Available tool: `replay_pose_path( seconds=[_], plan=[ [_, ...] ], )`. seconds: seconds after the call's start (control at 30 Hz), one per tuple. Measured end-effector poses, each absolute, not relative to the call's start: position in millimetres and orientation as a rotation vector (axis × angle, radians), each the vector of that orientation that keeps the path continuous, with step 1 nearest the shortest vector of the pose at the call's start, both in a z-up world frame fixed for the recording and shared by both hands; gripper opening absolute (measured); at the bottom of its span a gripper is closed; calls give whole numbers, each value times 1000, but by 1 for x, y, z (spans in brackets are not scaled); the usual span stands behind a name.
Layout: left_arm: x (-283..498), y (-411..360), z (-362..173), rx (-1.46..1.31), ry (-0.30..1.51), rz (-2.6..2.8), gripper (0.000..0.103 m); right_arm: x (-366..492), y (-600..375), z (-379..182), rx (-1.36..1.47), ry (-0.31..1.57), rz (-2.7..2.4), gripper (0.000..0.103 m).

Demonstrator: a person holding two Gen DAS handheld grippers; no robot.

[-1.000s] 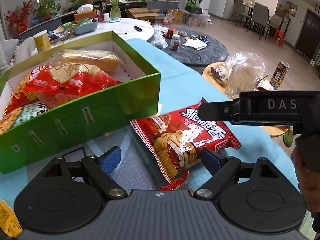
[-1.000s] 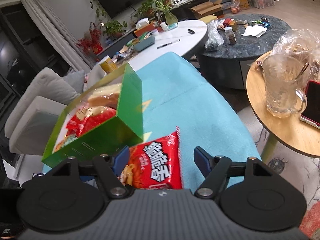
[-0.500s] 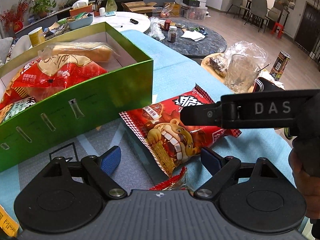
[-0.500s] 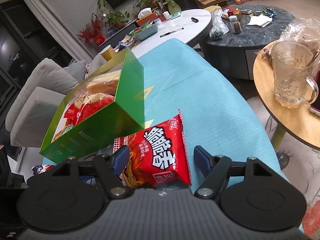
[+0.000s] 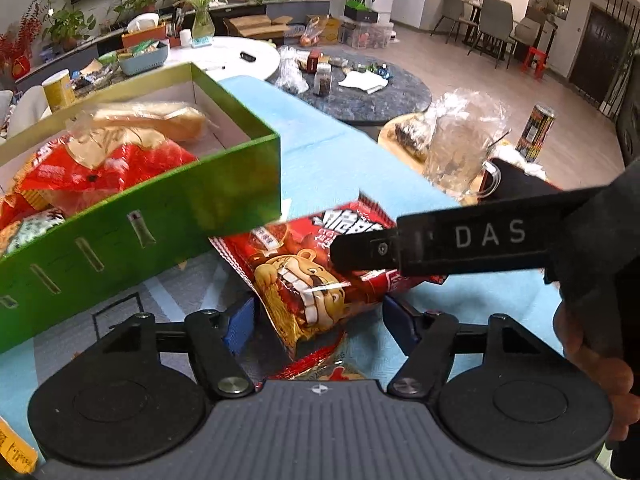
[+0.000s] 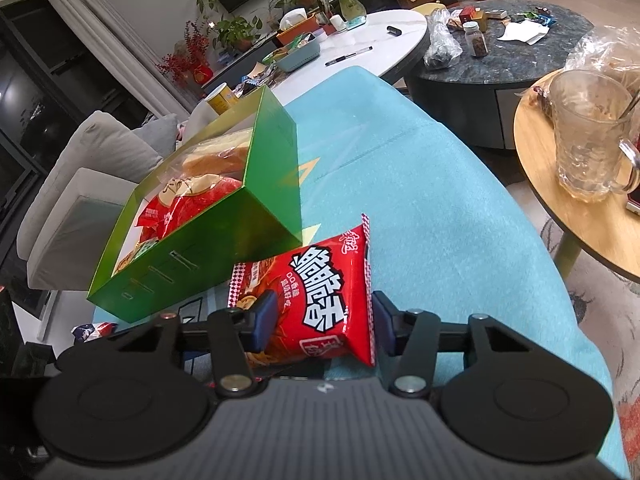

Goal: Organize snacks
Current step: 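Carry the red chip bag into the green box and release it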

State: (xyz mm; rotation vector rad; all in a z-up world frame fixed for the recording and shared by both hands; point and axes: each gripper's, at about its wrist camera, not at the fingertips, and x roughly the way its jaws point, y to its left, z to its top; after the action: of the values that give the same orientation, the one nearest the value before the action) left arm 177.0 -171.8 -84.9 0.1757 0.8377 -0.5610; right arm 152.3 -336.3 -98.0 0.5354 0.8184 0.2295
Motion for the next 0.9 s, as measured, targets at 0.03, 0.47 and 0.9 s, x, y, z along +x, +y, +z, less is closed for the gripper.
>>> replay_pose_path(
  seconds=[0.03, 0.47, 0.9],
  plan=[
    [175, -171, -82, 172, 831, -562, 65, 151, -335, -95, 538, 813, 234, 54],
    [157, -119, -14, 168, 671, -493, 65, 140, -294, -33, 500, 665, 342, 54],
    [162, -54, 28, 121, 583, -394, 65, 156, -237, 12, 474, 585, 454, 55]
  ],
)
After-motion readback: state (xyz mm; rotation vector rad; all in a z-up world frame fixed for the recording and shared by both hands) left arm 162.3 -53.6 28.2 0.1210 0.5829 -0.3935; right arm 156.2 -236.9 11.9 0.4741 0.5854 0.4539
